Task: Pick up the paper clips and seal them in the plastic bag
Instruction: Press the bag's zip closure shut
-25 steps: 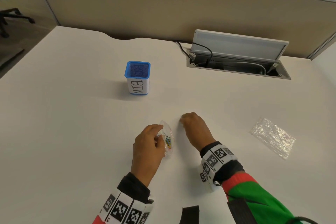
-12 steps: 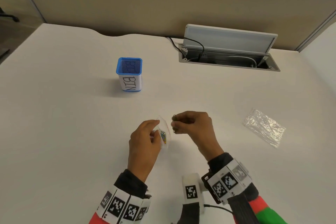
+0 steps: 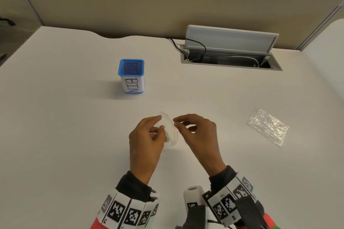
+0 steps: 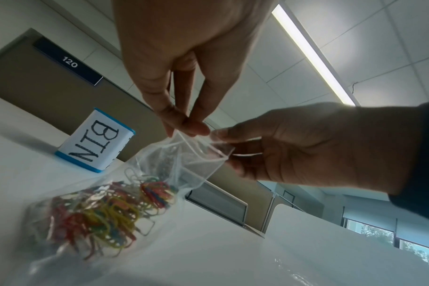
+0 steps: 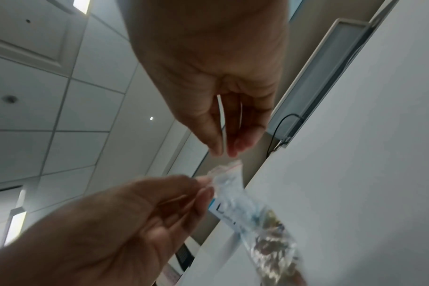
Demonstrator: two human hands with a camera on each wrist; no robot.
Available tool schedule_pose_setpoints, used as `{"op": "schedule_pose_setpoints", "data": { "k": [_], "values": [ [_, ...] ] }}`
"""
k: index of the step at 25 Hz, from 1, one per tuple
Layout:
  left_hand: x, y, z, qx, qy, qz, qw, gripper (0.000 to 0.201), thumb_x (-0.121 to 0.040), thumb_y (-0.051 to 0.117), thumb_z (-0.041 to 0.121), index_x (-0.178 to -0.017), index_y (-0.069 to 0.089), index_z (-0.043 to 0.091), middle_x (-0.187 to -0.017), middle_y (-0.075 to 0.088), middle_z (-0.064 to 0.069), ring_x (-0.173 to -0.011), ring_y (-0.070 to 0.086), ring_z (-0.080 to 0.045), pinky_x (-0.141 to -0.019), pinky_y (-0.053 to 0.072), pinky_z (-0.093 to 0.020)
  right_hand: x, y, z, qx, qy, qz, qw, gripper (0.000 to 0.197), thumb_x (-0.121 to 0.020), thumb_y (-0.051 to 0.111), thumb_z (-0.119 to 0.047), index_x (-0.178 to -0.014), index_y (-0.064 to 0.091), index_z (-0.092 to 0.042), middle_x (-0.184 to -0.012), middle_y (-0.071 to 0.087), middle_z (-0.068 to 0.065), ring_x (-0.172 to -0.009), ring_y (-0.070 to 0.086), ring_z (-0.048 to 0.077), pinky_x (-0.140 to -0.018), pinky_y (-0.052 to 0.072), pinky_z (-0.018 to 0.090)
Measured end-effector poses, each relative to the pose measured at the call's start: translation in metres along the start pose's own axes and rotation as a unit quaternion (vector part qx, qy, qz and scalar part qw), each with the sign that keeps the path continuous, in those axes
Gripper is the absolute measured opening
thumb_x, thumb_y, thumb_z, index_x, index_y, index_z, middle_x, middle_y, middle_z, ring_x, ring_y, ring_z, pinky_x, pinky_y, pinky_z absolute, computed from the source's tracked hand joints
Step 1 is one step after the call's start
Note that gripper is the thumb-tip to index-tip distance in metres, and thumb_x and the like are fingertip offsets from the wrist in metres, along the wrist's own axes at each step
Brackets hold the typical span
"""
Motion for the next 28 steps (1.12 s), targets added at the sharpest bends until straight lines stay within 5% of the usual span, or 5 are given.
{"op": "schedule_pose_setpoints", "data": {
  "k": [7, 11, 17, 22, 28],
  "values": [
    [0.002, 0.001, 0.005, 0.029, 0.02, 0.024, 0.999, 0.032, -0.079, 0.064, 0.015, -0.11, 0.062, 0.007, -0.113, 0.066, -0.011, -0.079, 0.062, -0.011, -0.067, 0.042, 0.006, 0.011, -0.012, 0.007, 0.083, -0.043, -0.089, 0.992, 0.033, -0.068, 0.079, -0.038, -0.098, 0.071, -0.027, -0.107, 0.067, -0.011, -0.097, 0.06, 0.001, -0.08, 0.053, 0.016],
    [0.003, -0.002, 0.006, 0.079, 0.02, 0.015, 0.997, 0.028, -0.081, 0.061, 0.015, -0.108, 0.063, 0.007, -0.102, 0.07, -0.012, -0.072, 0.068, -0.01, -0.064, 0.049, -0.002, 0.014, -0.017, 0.008, 0.059, -0.041, -0.037, 0.997, 0.015, -0.073, 0.078, -0.02, -0.088, 0.075, -0.018, -0.091, 0.074, -0.002, -0.083, 0.067, 0.008, -0.078, 0.056, 0.023],
    [0.001, -0.007, 0.004, 0.079, 0.046, 0.0, 0.996, 0.027, -0.085, 0.054, 0.013, -0.111, 0.061, 0.017, -0.109, 0.065, -0.002, -0.085, 0.068, -0.016, -0.072, 0.058, -0.023, 0.012, -0.034, 0.007, -0.009, -0.032, 0.017, 0.999, 0.011, -0.076, 0.074, -0.004, -0.084, 0.075, -0.012, -0.082, 0.075, -0.004, -0.077, 0.07, 0.004, -0.074, 0.052, 0.009],
    [-0.004, -0.007, -0.008, 0.084, 0.031, -0.074, 0.993, 0.038, -0.08, 0.063, 0.008, -0.116, 0.056, 0.019, -0.111, 0.06, 0.006, -0.092, 0.061, -0.006, -0.073, 0.05, -0.006, 0.015, -0.053, 0.01, -0.056, -0.006, -0.039, 0.998, 0.015, -0.079, 0.068, 0.001, -0.087, 0.075, -0.01, -0.083, 0.076, 0.002, -0.078, 0.073, 0.011, -0.079, 0.056, 0.021],
    [0.003, -0.002, -0.013, 0.138, -0.031, -0.156, 0.978, 0.018, -0.076, 0.068, 0.02, -0.094, 0.071, 0.019, -0.097, 0.072, 0.004, -0.088, 0.066, -0.003, -0.078, 0.051, -0.012, 0.028, -0.061, 0.016, -0.108, 0.025, -0.024, 0.994, 0.025, -0.082, 0.066, 0.0, -0.104, 0.068, -0.012, -0.08, 0.075, 0.011, -0.077, 0.073, 0.021, -0.078, 0.059, 0.032]
  ]
}}
Point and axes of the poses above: each hand's wrist, its own x-axis away from the middle knuckle, its own y-axis out of the palm, z = x × y, the point moved 2 cm from there along -x, towards the middle knuckle
